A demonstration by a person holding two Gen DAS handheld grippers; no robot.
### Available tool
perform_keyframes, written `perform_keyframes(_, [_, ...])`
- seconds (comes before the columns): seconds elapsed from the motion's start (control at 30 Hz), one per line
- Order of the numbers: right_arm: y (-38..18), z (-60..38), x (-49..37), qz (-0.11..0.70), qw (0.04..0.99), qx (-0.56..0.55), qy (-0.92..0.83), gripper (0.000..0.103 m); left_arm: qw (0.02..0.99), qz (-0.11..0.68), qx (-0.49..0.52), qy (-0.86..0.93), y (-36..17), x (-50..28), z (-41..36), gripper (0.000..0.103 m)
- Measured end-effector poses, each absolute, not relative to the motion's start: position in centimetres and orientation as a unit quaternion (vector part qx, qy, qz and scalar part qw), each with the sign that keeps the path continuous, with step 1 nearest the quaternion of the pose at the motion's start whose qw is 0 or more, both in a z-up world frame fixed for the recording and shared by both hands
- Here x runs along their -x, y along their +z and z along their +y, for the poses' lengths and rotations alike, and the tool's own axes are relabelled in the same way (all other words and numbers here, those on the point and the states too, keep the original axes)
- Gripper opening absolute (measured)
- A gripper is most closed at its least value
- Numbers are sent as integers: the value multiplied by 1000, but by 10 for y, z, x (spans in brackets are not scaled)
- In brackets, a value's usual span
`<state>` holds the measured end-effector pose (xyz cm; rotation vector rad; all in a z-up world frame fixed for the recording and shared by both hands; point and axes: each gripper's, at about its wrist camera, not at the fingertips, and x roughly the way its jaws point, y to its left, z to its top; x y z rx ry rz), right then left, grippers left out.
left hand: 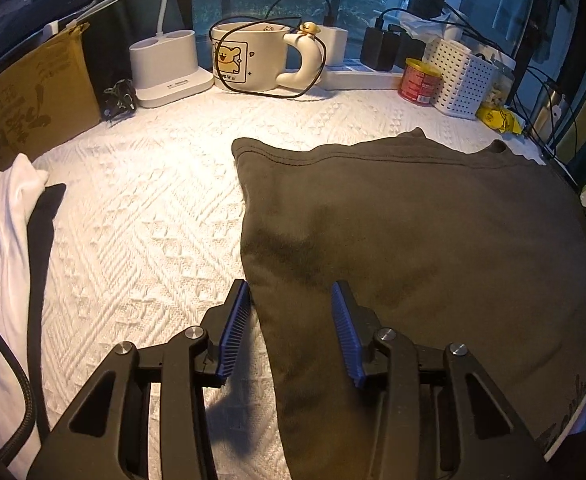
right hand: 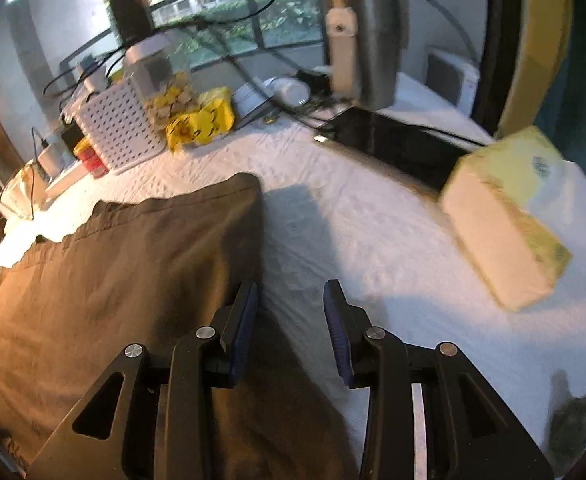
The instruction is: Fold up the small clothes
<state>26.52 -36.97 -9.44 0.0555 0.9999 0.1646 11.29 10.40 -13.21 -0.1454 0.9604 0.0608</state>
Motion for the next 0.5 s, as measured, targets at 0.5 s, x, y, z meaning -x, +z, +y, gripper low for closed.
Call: perform_keyframes(0.5, [-103,-340,-266,464,881,33,88,5,887,455,63,38,-134,-120,107,4])
